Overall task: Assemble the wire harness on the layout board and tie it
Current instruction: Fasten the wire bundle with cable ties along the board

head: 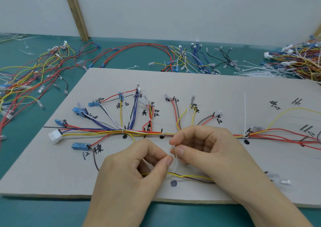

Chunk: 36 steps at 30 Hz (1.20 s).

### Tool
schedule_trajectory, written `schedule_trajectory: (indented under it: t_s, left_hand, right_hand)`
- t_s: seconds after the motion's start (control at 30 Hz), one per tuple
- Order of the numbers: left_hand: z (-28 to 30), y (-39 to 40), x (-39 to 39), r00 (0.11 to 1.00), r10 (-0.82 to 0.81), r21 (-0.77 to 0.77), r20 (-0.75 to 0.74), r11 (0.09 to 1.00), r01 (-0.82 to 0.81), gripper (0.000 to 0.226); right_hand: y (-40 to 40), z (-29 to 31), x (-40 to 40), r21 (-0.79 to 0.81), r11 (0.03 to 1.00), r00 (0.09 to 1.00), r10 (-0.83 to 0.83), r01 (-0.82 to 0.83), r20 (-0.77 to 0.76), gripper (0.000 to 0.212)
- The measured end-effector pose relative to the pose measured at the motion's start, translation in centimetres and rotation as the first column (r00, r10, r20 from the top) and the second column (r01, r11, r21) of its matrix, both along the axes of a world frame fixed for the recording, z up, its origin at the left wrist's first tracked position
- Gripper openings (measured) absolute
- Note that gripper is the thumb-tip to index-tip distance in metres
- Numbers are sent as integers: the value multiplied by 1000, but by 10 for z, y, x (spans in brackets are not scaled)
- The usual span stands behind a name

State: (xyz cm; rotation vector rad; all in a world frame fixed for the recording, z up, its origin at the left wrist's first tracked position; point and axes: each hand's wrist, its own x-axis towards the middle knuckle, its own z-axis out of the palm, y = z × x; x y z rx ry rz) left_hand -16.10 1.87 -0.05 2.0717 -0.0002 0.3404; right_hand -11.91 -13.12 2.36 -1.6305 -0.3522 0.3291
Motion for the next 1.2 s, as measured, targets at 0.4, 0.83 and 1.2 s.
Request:
schedule_trajectory:
  t_s: [0.4,0.83,1.2]
  left_hand:
    - [1,-1,0,1000,-5,9,3,1000,5,33]
    - [2,-1,-1,1000,1,23,14,1000,-1,33]
    - [3,-5,-2,1000,-1,77,18,997,0,33]
  right_hand:
    - [0,-1,0,-18,1000,1000,-14,14,8,25]
    - [0,-1,-1,-42,999,1000,0,1,29,23]
    - [-2,-4,0,-18,1000,998,-21,22,64,10]
